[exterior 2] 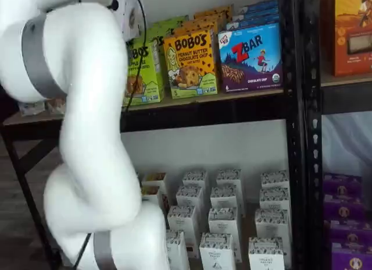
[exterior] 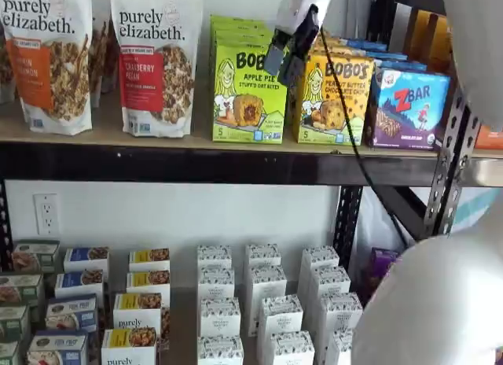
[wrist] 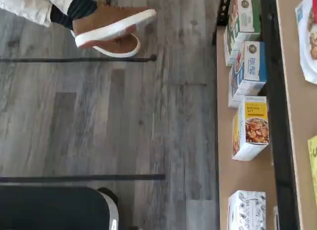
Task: Pick the green box on the top shelf, the fourth from the left
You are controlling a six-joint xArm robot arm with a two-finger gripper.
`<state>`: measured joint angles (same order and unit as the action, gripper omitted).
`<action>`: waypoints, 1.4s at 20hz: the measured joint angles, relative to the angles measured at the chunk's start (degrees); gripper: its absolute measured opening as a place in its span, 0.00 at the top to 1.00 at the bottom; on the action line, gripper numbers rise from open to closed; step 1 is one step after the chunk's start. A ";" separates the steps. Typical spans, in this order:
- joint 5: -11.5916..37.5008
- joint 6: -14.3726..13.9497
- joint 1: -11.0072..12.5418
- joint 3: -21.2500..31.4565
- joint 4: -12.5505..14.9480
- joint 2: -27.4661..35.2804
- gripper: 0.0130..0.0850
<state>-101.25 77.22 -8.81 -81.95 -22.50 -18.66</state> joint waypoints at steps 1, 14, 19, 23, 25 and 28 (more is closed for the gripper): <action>0.56 -0.02 -0.09 0.48 0.11 -0.35 0.00; 4.43 0.21 -0.15 4.70 -3.05 -3.13 0.00; 9.28 -0.04 -0.69 6.85 -4.68 -4.60 0.00; 9.33 -0.03 -0.55 6.10 -5.56 -3.98 0.00; 8.72 0.03 -0.33 5.24 -6.11 -3.31 0.00; 8.82 0.13 -0.13 4.53 -6.92 -2.67 0.00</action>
<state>-92.43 77.35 -8.94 -77.42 -29.42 -21.33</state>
